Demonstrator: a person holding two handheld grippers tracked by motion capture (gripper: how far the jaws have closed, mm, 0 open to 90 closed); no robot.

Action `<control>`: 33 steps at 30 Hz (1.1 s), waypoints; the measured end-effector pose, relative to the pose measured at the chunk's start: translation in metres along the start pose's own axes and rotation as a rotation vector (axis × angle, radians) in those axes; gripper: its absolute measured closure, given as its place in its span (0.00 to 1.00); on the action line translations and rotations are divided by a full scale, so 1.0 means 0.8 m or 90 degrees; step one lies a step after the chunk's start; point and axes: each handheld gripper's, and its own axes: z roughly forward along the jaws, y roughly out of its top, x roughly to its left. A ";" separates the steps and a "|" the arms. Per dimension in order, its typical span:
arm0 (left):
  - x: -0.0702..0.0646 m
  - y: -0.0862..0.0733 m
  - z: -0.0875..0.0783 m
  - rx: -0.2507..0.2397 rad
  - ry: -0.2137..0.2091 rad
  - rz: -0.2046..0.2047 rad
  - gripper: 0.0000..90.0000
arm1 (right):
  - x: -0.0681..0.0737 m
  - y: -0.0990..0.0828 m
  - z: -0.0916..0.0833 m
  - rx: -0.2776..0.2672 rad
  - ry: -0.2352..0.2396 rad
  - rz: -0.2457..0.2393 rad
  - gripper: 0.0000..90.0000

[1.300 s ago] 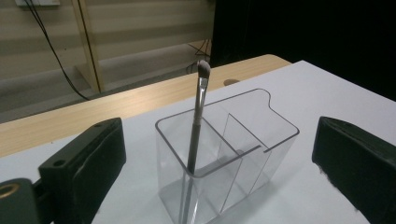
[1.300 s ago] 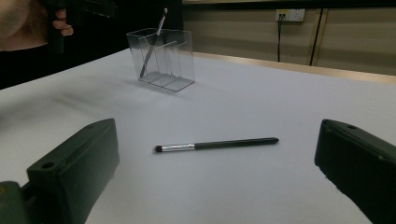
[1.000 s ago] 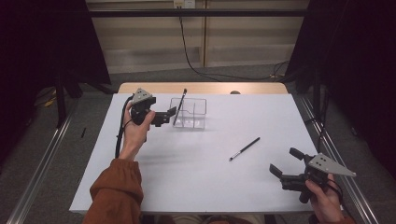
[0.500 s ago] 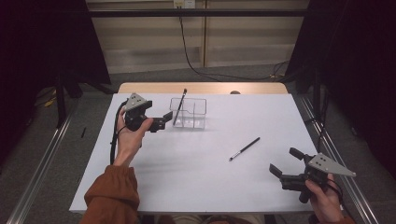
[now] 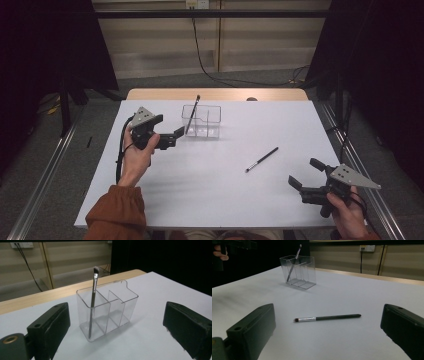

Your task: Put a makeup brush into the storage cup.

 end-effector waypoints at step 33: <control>-0.026 -0.066 -0.107 -0.027 0.046 0.018 0.05 | 0.000 0.001 0.002 0.002 -0.004 0.002 0.00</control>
